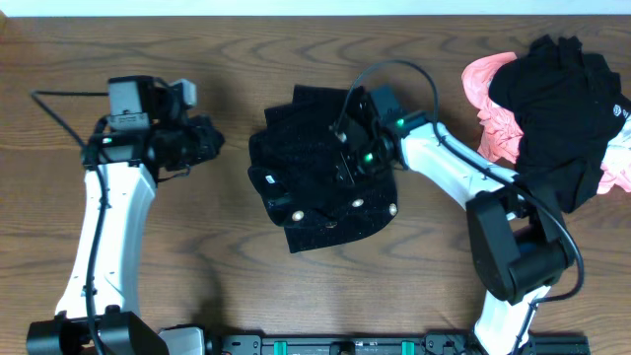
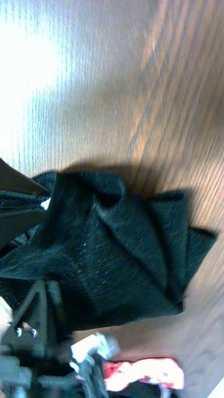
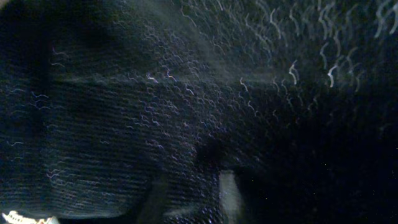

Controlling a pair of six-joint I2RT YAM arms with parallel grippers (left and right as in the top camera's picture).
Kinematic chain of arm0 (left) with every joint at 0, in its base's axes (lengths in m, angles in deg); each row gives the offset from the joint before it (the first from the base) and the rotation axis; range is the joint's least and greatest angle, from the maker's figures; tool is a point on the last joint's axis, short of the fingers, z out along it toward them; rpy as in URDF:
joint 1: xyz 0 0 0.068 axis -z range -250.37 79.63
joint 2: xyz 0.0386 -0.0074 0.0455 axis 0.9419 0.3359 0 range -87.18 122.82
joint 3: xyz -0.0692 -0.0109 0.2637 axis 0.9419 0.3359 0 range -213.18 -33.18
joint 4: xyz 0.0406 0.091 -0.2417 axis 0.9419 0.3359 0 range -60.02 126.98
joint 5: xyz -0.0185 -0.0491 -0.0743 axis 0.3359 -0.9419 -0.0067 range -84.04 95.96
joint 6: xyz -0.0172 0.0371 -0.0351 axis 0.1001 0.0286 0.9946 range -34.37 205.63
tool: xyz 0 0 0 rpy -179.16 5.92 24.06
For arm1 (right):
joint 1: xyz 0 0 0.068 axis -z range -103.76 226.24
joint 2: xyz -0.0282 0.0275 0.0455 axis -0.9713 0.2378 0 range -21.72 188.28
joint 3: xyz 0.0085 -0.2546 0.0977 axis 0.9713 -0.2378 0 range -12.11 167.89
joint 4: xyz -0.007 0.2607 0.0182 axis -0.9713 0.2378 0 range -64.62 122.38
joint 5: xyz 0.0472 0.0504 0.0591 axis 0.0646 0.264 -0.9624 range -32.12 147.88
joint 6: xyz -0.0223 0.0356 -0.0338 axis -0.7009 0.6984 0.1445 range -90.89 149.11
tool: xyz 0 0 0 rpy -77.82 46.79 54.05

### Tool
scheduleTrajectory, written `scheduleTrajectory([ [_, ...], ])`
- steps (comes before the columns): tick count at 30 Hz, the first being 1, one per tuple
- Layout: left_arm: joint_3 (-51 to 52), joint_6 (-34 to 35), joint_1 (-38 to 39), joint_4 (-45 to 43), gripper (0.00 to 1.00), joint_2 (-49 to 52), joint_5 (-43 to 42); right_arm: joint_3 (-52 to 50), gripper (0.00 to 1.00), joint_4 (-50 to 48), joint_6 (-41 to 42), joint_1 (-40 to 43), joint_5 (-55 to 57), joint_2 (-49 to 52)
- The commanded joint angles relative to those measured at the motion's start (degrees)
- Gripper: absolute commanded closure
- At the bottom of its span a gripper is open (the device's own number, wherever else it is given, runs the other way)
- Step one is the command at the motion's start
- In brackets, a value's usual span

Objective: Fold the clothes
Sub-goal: 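Fold the right half over onto the left half with the right gripper, then release the garment and raise the right gripper to the right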

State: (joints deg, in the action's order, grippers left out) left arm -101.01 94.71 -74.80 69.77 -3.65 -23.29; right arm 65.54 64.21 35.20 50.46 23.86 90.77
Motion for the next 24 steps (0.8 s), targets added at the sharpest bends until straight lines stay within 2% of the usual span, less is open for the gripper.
scheduleTrajectory([
  [1, 0.22, -4.31, 3.91, -0.7, 0.93, 0.39, 0.48, 6.82, 0.41, 1.97, -2.73, 1.36, -0.26, -5.97],
  [2, 0.22, -4.5, 5.9, -1.11, 0.93, 0.39, 1.95, 9.6, 0.34, 4.22, -3.69, 1.97, 0.39, -7.41],
  [4, 0.22, -4.52, 8.61, -1.46, 0.93, 0.46, 5.88, 12.41, 0.29, 6.86, -4.04, 2.95, 2.43, -8.92],
  [8, 0.22, -4.33, 13.84, -1.42, 0.93, 1.38, 12.83, 16.63, 0.24, 11.32, -4.02, 6.56, 7.65, -12.02],
  [11, 0.24, -3.37, 15.56, -0.37, 0.93, 3.1, 13.31, 16.98, 0.23, 12.68, -4.0, 10.01, 8.96, -13.46],
  [17, 0.24, 2.91, 15.87, 5.75, 0.93, 7.48, 14.34, 16.94, 0.19, 17.35, -4.96, 16.17, 8.92, -13.49],
  [22, 0.24, 6.27, 15.87, 8.85, 0.93, 10.08, 12.94, 16.94, 0.13, 19.26, -6.97, 17.59, 8.94, -13.49],
  [24, 0.24, 6.25, 15.87, 8.35, 0.92, 10.58, 10.16, 16.94, 0.07, 19.5, -7.32, 17.62, 8.96, -13.49],
])
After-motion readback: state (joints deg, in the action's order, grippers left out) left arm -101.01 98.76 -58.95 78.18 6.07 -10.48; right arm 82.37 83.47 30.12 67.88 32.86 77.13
